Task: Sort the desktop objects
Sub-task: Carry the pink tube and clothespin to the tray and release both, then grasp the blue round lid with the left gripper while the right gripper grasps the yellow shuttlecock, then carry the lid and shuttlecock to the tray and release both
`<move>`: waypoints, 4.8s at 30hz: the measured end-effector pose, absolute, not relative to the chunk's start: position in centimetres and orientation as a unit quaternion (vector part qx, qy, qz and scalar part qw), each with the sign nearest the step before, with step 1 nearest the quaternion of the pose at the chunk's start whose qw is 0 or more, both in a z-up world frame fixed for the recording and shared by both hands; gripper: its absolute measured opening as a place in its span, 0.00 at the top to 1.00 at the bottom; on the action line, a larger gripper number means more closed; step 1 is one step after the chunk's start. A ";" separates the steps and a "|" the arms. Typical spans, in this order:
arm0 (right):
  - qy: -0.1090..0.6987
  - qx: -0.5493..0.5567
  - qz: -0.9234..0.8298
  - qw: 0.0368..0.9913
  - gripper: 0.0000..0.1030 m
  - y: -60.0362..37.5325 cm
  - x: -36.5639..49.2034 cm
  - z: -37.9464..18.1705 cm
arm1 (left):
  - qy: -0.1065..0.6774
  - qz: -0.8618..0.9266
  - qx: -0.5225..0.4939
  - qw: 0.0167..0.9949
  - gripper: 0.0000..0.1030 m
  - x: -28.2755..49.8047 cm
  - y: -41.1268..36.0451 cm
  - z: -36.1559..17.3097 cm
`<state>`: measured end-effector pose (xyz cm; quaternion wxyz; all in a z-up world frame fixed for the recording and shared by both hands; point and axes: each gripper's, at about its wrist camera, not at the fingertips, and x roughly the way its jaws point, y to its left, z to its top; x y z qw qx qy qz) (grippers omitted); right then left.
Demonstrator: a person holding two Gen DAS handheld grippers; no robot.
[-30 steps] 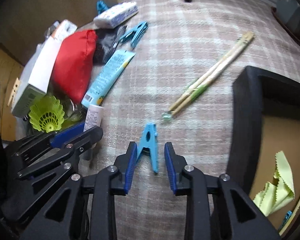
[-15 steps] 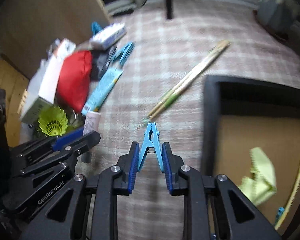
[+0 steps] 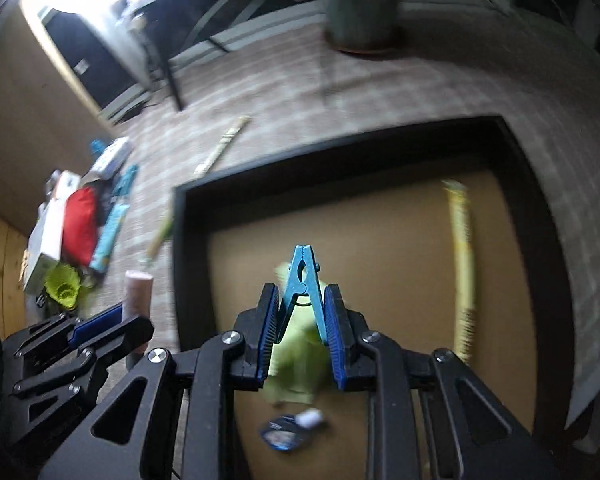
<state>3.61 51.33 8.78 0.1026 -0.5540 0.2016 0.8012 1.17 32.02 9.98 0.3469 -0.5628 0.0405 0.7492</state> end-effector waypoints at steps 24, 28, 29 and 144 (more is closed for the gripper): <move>0.184 -0.554 0.807 0.089 0.69 50.5 4.8 9.8 | 0.076 0.740 -0.566 0.355 0.75 4.3 32.2 10.4; 0.174 -0.554 0.812 0.061 0.69 48.6 3.4 10.4 | 0.054 0.754 -0.569 0.322 0.75 2.9 29.5 10.5; 0.170 -0.555 0.813 0.052 0.69 47.9 2.9 10.6 | 0.049 0.759 -0.569 0.313 0.75 2.5 28.6 10.5; 0.117 -0.558 0.820 0.040 0.94 47.9 7.4 10.0 | 0.020 0.791 -0.560 0.246 0.54 7.1 30.3 10.4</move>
